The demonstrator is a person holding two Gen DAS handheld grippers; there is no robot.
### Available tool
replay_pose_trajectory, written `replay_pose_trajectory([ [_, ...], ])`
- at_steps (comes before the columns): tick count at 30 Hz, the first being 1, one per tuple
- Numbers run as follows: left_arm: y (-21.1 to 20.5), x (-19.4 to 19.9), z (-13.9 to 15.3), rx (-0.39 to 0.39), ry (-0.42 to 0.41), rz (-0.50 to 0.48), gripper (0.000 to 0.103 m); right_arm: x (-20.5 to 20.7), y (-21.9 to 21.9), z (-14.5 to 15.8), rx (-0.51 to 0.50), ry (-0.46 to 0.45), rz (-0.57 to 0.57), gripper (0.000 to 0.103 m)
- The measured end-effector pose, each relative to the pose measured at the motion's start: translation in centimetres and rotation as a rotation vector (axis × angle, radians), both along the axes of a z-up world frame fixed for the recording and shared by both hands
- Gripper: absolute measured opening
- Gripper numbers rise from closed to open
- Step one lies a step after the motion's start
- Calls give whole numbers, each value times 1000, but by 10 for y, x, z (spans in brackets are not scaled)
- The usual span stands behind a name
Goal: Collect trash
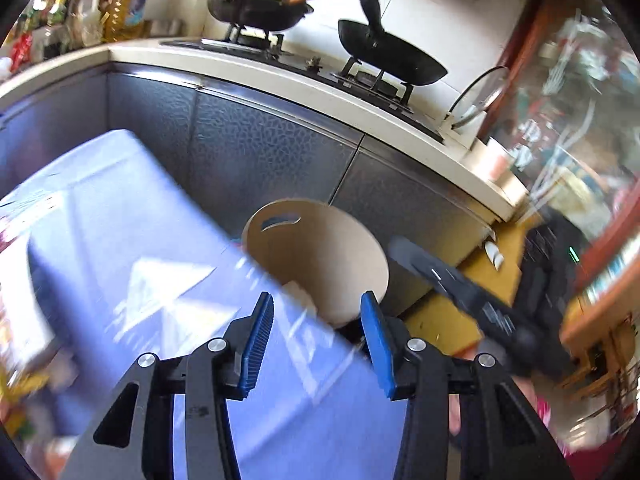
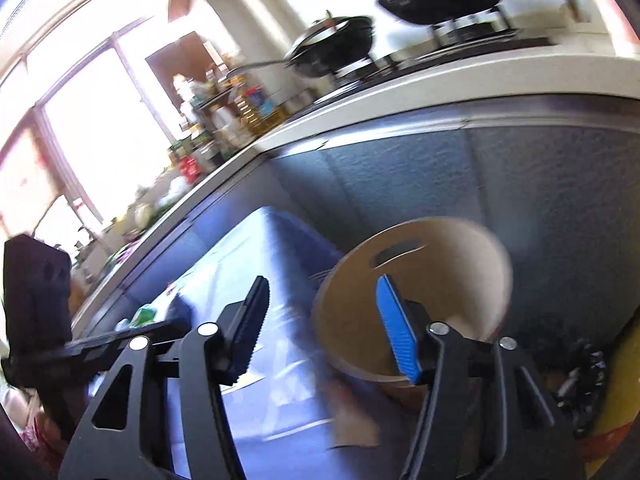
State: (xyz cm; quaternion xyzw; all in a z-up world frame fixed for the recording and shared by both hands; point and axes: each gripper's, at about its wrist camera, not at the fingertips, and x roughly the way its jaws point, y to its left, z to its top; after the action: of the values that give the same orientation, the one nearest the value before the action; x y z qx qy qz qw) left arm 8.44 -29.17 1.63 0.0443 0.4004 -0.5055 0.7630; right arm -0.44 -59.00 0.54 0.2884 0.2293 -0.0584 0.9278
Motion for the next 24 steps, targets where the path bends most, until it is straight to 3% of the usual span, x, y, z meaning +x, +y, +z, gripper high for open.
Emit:
replay_pose_trajectory([
  [3,58,-13,-4,7,-4,30,45,17,37,-10,83,13,137,43],
  [6,125,-12,-10,15,9,119,45,41,84,-19,155,41,278,43],
  [9,196,4,-14,-1,48,268,45,65,129,-25,216,75,401,43],
  [14,301,32,-20,-103,131,511,45,107,195,-20,243,127,518,44],
  [18,338,36,-27,-159,158,563,45,140,226,-27,288,204,526,53],
  [21,348,35,-33,-181,177,561,45,161,247,-39,314,281,548,53],
  [24,354,36,-41,-201,222,550,47,148,265,-30,359,252,603,31],
])
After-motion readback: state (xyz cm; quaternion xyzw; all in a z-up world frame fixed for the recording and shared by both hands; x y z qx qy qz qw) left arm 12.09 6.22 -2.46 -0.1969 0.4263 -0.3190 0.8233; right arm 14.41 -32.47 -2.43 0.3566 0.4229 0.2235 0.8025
